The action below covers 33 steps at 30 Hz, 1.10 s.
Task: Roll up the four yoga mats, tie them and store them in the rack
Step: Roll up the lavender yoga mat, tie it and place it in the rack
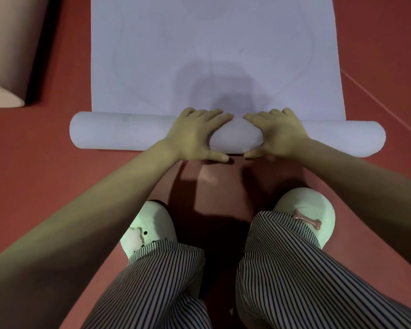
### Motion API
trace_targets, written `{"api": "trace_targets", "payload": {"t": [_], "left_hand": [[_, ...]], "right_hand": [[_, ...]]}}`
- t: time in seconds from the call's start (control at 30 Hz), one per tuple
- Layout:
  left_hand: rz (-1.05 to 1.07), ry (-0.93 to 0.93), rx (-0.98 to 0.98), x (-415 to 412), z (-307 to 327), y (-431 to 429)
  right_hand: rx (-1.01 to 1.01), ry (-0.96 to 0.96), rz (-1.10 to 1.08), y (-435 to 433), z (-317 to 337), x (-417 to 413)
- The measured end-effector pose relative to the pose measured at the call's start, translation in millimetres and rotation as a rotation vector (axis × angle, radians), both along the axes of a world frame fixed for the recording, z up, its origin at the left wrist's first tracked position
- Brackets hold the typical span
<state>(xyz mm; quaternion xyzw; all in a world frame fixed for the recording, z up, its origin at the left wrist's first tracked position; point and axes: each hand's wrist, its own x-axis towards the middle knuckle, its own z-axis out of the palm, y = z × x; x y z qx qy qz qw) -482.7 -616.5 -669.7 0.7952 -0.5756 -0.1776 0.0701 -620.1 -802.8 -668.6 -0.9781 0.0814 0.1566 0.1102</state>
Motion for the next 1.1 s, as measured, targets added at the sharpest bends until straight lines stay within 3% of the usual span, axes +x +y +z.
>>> {"api": "trace_targets", "payload": {"t": [0.1,0.23,0.5,0.77,0.87,0.93,1.0,1.1], "left_hand": [[-0.031,-0.129,0.023,-3.5,-6.9,-1.6],[0.039,-0.032,0.225,7.2,3.8,-15.2],[0.075,0.043,0.151,8.2,8.2,-18.0],[0.079,0.319,0.437,8.0,15.9,6.7],[0.054,0.34,0.485,4.1,11.5,13.6],[-0.001,0.267,0.386,5.0,9.7,17.1],[-0.08,0.095,0.162,-1.4,4.3,27.4],[0.013,-0.135,-0.083,-24.1,-9.4,51.8]], "right_hand": [[0.029,0.038,-0.012,-4.5,2.0,5.4],[0.043,0.108,-0.036,-8.7,2.8,13.5],[0.113,0.206,-0.068,-6.7,11.5,18.4],[0.5,0.427,-0.204,20.0,11.2,8.4],[0.573,0.444,-0.244,25.5,6.1,3.5],[0.609,0.443,-0.238,23.9,5.4,4.1],[0.641,0.447,-0.22,21.3,7.1,4.9],[0.689,0.454,-0.214,19.0,8.3,4.9]]}}
